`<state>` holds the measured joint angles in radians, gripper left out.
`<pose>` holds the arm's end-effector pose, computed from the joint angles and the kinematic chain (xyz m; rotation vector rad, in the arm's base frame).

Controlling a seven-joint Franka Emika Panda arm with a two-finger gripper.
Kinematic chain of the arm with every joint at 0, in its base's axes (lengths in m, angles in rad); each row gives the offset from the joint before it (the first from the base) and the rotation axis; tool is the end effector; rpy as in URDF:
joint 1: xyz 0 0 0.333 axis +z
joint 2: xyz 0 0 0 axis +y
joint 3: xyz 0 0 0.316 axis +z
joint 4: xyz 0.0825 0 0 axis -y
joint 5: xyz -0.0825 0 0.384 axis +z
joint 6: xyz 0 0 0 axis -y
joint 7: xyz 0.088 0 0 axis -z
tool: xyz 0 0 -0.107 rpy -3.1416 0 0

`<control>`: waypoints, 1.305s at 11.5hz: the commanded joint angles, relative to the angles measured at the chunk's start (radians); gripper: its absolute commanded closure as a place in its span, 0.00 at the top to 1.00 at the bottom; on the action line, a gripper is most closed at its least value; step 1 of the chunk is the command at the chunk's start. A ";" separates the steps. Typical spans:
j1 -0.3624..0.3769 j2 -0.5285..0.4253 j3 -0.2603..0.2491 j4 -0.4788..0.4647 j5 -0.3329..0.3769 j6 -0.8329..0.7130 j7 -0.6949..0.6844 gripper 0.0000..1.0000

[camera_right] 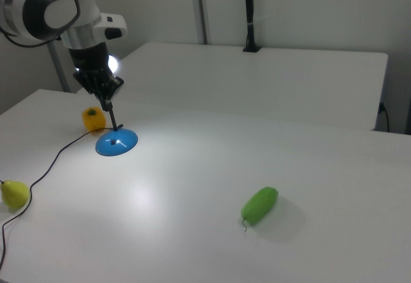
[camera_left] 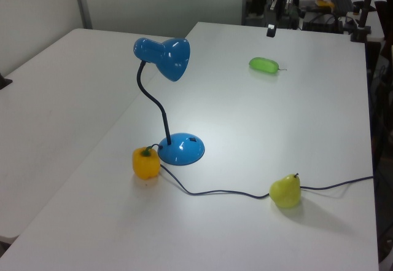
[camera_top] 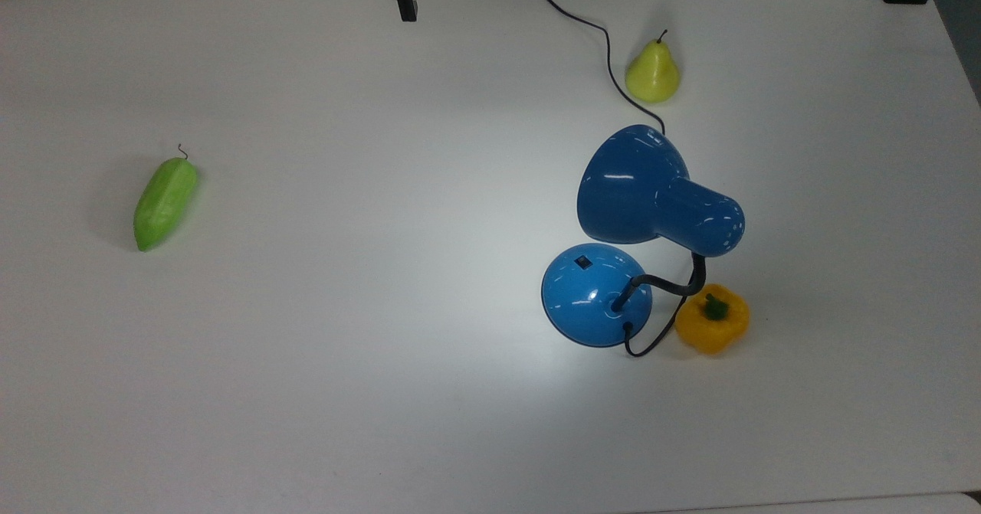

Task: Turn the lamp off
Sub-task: 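Move the gripper toward the blue lamp base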

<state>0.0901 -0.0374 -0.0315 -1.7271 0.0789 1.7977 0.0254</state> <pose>0.5594 0.0392 0.5916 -3.0539 -0.0299 -0.1598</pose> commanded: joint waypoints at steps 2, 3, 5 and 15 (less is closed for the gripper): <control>-0.001 0.011 0.010 -0.009 0.005 0.020 -0.019 0.00; 0.002 0.019 0.013 -0.015 0.005 0.020 -0.022 0.00; 0.013 0.028 0.016 -0.025 0.007 0.020 -0.132 0.00; 0.097 0.218 0.059 -0.037 0.009 0.244 -0.358 0.00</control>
<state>0.1687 0.1562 0.0314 -1.7586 0.0802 1.9721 -0.3512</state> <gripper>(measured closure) 0.991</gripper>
